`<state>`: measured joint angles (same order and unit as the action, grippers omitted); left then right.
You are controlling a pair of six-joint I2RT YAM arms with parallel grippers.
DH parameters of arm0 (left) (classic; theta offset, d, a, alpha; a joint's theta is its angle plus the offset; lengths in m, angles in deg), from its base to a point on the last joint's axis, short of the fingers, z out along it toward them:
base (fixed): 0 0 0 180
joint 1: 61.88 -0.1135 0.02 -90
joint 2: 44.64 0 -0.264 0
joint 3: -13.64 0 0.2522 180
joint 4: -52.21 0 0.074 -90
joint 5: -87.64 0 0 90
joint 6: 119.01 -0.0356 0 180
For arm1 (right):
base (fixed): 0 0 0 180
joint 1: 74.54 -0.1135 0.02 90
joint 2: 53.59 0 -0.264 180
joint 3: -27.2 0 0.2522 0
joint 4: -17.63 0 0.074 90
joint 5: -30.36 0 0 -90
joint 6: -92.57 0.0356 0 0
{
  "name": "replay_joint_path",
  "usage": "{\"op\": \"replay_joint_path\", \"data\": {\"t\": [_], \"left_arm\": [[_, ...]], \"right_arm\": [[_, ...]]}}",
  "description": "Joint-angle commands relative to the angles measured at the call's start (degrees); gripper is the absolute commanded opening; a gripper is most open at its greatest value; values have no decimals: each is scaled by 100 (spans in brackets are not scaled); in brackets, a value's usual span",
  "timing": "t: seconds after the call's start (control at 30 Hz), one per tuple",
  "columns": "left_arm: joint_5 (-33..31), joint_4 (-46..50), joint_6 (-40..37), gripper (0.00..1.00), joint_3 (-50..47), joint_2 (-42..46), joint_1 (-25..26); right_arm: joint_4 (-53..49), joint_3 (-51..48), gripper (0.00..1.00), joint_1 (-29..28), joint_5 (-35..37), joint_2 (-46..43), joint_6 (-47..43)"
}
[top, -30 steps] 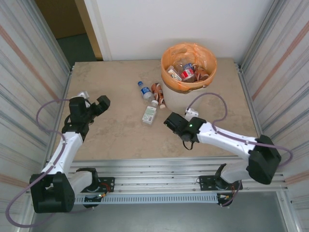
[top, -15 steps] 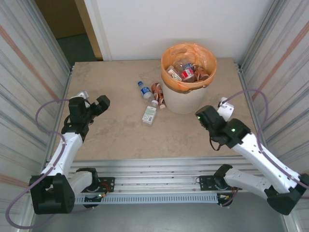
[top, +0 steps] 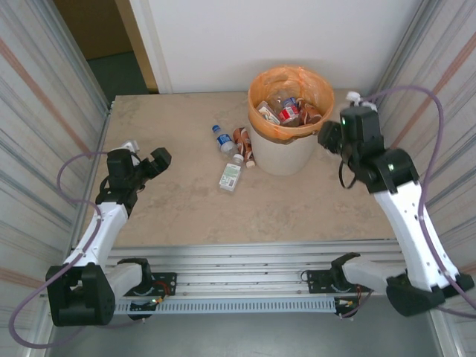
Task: Put the plastic bottles in the bin
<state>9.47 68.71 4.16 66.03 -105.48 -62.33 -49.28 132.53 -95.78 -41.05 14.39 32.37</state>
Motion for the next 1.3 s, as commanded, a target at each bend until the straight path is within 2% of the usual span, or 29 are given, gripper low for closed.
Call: {"op": "replay_joint_path", "data": {"t": [0.0,0.27,0.5,0.7,0.83,1.13,1.27], "left_arm": [[87,-144,-140,99,13,109,-64],[131,-156,-144,99,32,142,-63],[137,-110,-158,99,83,151,-61],[165,-117,-153,99,124,69,-64],[170,-122,-154,99,125,62,-68],[133,-110,-149,99,115,63,-65],[126,-124,-138,99,116,46,-61]], "right_arm": [[294,856,17,271,-1359,773,-964],[56,2820,17,573,-1886,2668,-1738],[-745,4223,17,638,-1819,3993,-2372],[-941,4443,23,638,-1621,4434,-2758],[-963,4442,37,638,-1535,4575,-2926],[-878,4580,83,629,-1385,4673,-3075],[-806,4602,85,629,-1354,4562,-3095]]}}
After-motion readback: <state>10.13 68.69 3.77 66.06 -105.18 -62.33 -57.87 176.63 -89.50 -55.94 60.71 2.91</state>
